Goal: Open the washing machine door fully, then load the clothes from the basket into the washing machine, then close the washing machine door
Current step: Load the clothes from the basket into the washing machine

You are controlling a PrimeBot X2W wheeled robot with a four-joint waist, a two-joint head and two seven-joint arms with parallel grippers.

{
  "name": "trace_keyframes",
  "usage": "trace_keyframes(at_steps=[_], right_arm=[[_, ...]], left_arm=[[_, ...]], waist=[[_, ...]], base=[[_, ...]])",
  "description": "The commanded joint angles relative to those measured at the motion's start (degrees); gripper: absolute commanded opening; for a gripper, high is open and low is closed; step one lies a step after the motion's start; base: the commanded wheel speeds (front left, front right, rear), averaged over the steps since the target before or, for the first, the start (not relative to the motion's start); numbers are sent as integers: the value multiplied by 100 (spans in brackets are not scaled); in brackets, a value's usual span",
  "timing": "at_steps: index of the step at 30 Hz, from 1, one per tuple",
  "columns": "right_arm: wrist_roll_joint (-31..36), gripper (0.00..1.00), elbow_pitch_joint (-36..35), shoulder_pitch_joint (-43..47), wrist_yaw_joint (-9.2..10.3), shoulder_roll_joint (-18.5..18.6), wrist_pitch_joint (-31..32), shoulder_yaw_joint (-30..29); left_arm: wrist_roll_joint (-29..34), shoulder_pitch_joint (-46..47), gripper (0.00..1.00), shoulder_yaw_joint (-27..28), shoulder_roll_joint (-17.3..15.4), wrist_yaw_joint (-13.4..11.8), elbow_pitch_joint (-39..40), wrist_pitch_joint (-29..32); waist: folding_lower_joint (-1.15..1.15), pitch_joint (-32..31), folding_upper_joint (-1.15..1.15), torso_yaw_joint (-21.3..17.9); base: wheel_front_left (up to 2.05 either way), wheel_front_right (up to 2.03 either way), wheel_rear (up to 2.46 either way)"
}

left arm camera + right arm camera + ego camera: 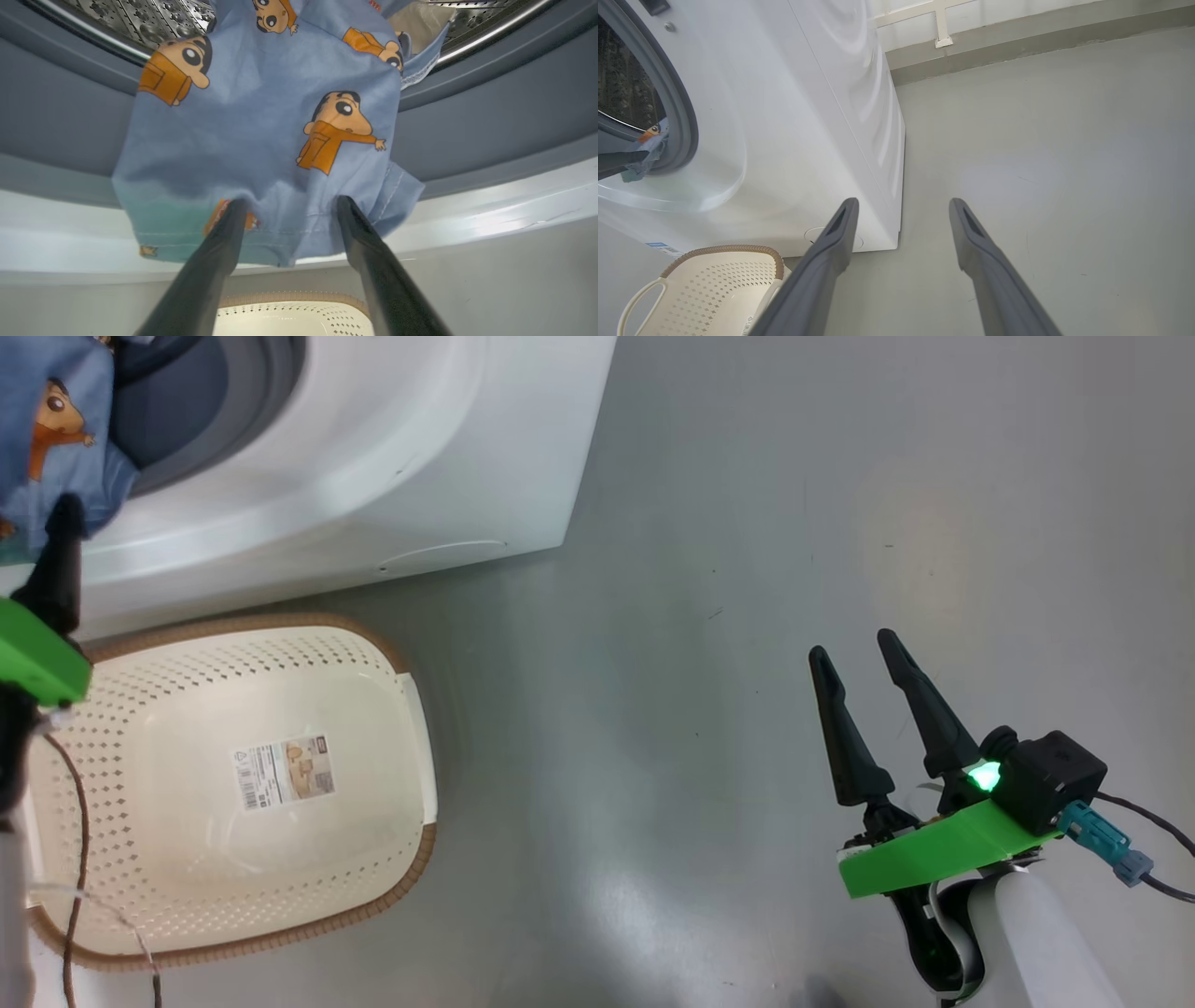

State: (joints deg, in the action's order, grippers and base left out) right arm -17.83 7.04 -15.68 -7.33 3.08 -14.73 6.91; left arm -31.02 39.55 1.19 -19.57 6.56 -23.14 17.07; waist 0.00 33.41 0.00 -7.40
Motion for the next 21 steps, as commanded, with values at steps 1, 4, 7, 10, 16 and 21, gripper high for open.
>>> trace_keyframes(at_steps=[1,4,7,10,16,21], right_arm=[[-65,100,-137,23,-16,-21,-27,161],[-68,100,-133,18,-16,-21,-27,175],[-65,100,-125,12,-16,-21,-27,177],[-70,100,-109,10,-16,-21,-27,169],[-91,100,-71,-12,-16,-21,-27,199],[-120,100,-56,-47,-16,-21,-27,222]], left_arm=[[-27,127,100,190,-251,-44,100,21],[-94,279,100,186,-245,-68,-54,137],[-161,404,100,154,-253,-58,-198,272],[-200,466,33,110,-272,-42,-291,346],[-187,585,0,-24,-299,-8,-366,323],[8,823,0,-167,-360,15,-320,-100]], waist=[[0,6,0,1],[0,25,0,1],[0,36,0,-1],[0,40,0,3],[0,46,0,17],[0,57,0,0]], base=[[0,0,0],[0,0,0],[0,0,0],[0,0,0],[0,0,0],[0,0,0]])
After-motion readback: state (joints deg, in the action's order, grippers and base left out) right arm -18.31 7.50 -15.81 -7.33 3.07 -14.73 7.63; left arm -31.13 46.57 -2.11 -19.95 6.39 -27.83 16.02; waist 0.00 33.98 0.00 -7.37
